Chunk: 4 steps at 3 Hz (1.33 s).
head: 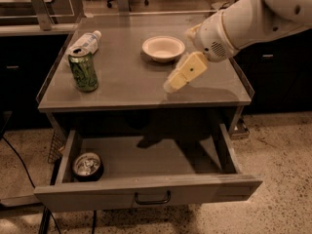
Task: Place green can into top drawer
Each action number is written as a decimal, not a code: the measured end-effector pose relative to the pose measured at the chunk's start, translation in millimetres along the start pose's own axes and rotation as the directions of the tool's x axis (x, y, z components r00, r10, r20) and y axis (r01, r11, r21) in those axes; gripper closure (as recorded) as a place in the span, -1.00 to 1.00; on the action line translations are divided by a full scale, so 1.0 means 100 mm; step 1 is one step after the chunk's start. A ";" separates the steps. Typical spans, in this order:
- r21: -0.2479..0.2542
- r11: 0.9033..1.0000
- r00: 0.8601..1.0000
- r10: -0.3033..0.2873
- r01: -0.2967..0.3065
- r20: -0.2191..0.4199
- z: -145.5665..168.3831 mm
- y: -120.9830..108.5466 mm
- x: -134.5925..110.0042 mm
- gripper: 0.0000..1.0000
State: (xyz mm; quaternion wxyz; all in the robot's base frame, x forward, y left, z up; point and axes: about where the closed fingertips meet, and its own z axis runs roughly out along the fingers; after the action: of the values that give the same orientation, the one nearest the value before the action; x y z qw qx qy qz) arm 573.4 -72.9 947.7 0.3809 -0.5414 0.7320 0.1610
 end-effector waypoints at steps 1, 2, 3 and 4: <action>-0.035 0.999 0.988 0.042 -0.037 0.145 0.35 -0.04 -0.15 -1.00; -0.042 0.998 0.970 0.061 -0.053 0.235 0.52 -0.10 -0.30 -1.00; -0.046 0.998 0.940 0.064 -0.052 0.334 0.74 -0.17 -0.56 -1.00; -0.053 0.998 0.925 0.061 -0.045 0.375 0.89 -0.20 -0.69 -1.00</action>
Offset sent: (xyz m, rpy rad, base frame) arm 0.0507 0.0651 -0.0089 0.3548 -0.0497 0.0280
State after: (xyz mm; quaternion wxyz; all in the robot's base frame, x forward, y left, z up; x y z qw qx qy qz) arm 634.2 24.1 942.8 0.4981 -0.4886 0.6559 0.2880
